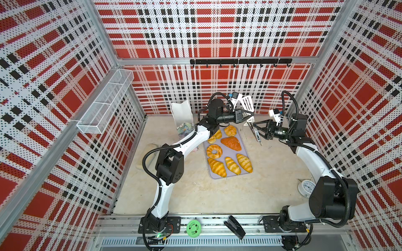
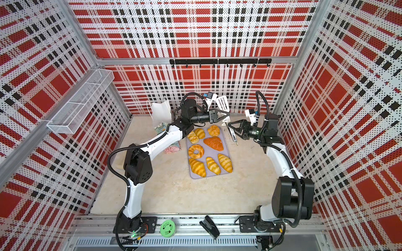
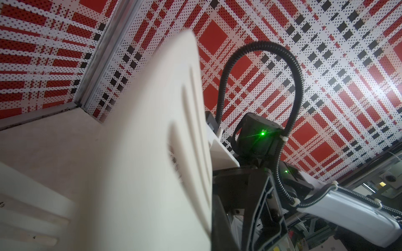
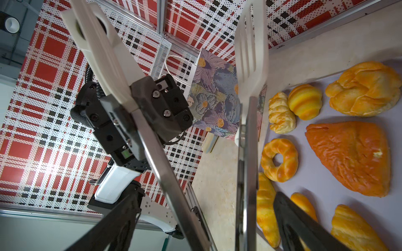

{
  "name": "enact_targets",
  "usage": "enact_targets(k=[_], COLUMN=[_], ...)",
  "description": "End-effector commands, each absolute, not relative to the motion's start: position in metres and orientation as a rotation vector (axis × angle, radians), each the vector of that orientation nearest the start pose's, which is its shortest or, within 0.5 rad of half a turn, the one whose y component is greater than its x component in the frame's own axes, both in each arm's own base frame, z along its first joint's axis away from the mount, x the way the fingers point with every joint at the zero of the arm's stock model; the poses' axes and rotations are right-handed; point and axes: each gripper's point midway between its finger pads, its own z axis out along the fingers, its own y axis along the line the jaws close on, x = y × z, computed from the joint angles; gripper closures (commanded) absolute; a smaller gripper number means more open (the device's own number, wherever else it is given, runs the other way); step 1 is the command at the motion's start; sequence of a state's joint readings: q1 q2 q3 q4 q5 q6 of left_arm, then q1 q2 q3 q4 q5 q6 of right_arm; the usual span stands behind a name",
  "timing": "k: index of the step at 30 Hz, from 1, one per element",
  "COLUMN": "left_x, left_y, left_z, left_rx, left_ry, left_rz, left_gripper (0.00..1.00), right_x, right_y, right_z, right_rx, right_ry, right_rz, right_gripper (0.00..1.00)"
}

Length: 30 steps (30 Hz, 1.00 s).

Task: Place the fake bread into the paper bag

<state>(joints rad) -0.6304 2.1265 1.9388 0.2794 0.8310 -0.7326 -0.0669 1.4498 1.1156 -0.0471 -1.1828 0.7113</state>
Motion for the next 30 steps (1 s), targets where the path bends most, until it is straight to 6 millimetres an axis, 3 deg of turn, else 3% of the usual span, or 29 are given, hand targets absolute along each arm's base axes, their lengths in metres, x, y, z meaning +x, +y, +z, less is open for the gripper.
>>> enact_targets(k=[1, 30], left_x=[0.391, 0.363], left_y=[-0.451, -0.468], left_z=[0.411, 0.419], left_rx=[0.737, 0.8], left_ry=[1.504, 1.433], left_rz=[-1.636, -1.676], left_gripper=[0.89, 0.9], right_x=[0.374, 0.379], right_y=[0.137, 0.146], right_z=[0.315, 0.321], right_rx=[-0.144, -0.14], right_ry=[1.949, 1.936], right_rz=[1.558, 1.651], right_gripper=[0.04, 0.1])
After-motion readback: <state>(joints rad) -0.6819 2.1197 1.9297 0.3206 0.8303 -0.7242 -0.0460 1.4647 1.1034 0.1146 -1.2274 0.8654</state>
